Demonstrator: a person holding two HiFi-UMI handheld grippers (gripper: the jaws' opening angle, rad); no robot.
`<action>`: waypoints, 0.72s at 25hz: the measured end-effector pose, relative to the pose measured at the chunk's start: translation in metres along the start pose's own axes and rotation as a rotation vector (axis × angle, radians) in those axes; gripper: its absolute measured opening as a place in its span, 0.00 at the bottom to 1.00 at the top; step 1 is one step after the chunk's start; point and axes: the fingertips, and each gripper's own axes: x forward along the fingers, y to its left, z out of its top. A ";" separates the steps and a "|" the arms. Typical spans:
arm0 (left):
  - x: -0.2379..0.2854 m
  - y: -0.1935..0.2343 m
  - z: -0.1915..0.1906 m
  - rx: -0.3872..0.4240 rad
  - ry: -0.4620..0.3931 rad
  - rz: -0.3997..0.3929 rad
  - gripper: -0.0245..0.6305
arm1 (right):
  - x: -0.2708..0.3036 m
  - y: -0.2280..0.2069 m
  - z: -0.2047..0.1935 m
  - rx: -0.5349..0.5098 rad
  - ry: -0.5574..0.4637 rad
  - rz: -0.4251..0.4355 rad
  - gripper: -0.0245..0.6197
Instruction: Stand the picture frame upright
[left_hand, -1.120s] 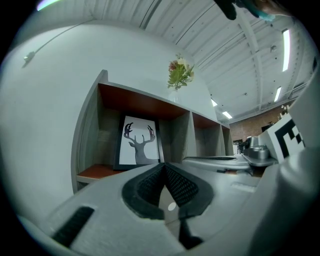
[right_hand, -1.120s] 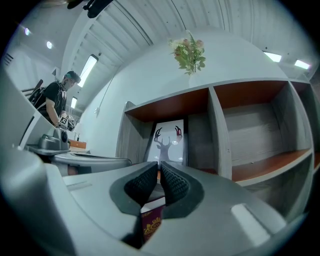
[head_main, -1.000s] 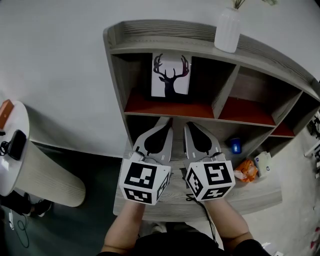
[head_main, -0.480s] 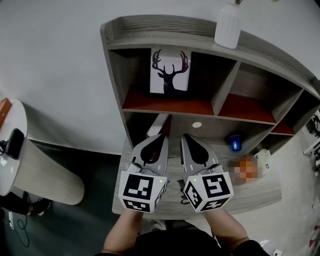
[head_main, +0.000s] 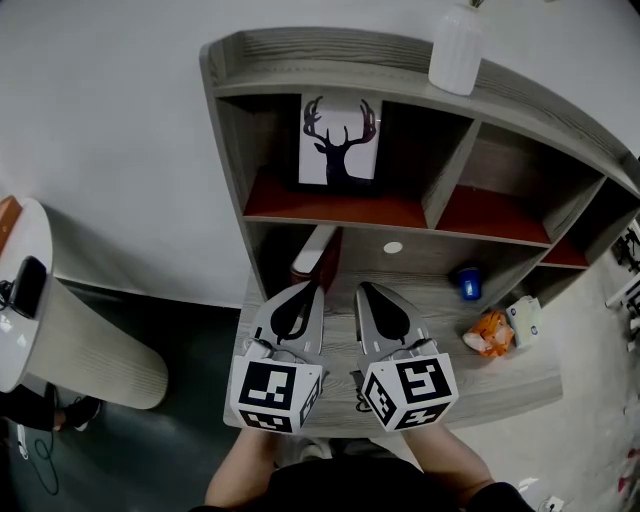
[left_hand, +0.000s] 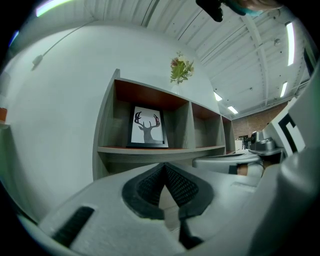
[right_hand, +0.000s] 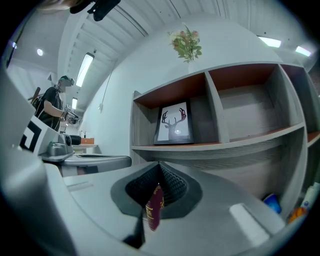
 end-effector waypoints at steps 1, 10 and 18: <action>-0.001 0.001 -0.002 -0.002 0.004 0.002 0.03 | -0.001 0.000 -0.001 0.002 0.003 0.000 0.04; -0.008 0.001 -0.015 -0.010 0.036 0.002 0.03 | -0.007 0.007 -0.011 0.000 0.025 0.009 0.04; -0.010 -0.002 -0.023 -0.008 0.056 -0.003 0.03 | -0.009 0.007 -0.021 0.010 0.052 0.005 0.04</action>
